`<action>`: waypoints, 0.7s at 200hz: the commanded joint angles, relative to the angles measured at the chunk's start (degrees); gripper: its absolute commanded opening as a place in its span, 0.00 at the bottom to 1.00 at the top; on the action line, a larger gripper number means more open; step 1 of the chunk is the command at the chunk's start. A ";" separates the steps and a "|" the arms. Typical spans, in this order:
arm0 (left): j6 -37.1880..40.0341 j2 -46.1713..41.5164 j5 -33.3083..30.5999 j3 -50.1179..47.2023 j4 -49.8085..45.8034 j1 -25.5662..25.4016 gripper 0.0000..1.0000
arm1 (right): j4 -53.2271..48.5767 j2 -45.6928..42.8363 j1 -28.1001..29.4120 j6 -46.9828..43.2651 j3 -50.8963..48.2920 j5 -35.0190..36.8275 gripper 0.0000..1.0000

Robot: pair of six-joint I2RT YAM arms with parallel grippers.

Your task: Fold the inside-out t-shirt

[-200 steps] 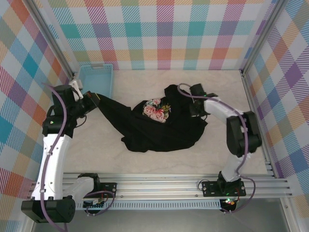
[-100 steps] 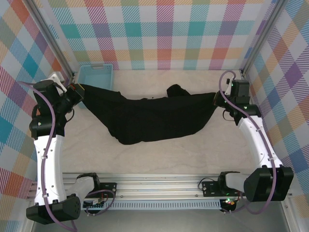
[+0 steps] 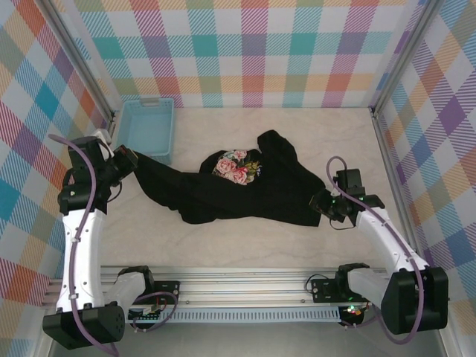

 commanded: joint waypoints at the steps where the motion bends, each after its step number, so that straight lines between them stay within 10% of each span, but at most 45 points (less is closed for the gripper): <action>1: 1.13 -0.47 1.24 -1.58 2.27 0.95 0.00 | 4.66 3.78 0.06 -1.32 4.33 3.01 0.40; 140: 1.93 1.34 5.31 -3.42 4.90 0.88 0.00 | 1.87 36.49 2.71 -15.28 23.47 7.30 0.44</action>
